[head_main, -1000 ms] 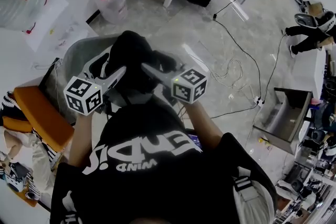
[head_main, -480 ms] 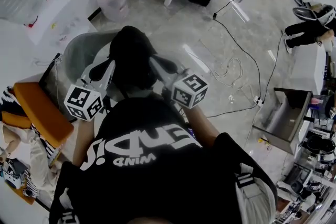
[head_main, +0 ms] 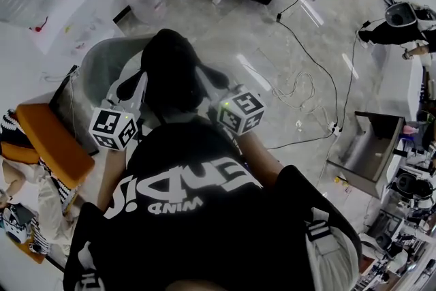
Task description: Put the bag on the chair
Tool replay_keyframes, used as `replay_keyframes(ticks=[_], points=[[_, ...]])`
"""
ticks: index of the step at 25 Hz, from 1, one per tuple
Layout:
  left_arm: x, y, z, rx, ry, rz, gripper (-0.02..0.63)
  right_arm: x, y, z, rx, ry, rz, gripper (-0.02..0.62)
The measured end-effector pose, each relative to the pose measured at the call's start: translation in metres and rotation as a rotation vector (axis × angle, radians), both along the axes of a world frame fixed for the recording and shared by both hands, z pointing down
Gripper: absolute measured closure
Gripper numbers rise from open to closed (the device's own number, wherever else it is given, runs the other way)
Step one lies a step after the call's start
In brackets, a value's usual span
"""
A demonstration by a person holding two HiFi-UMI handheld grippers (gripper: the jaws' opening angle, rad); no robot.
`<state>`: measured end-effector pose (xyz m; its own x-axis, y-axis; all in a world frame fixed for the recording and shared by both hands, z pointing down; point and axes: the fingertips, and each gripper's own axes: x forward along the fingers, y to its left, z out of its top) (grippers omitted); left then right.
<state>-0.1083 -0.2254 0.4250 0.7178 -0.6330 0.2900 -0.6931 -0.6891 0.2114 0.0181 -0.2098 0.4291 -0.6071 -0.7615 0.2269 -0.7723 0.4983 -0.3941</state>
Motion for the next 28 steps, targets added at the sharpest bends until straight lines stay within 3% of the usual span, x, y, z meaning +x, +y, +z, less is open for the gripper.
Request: replay_keyframes(ticks=[28], points=[[-0.014, -0.011, 0.013, -0.036, -0.004, -0.043, 0.603, 0.001, -0.006, 0.014, -0.021, 0.007, 0.028, 0.594]])
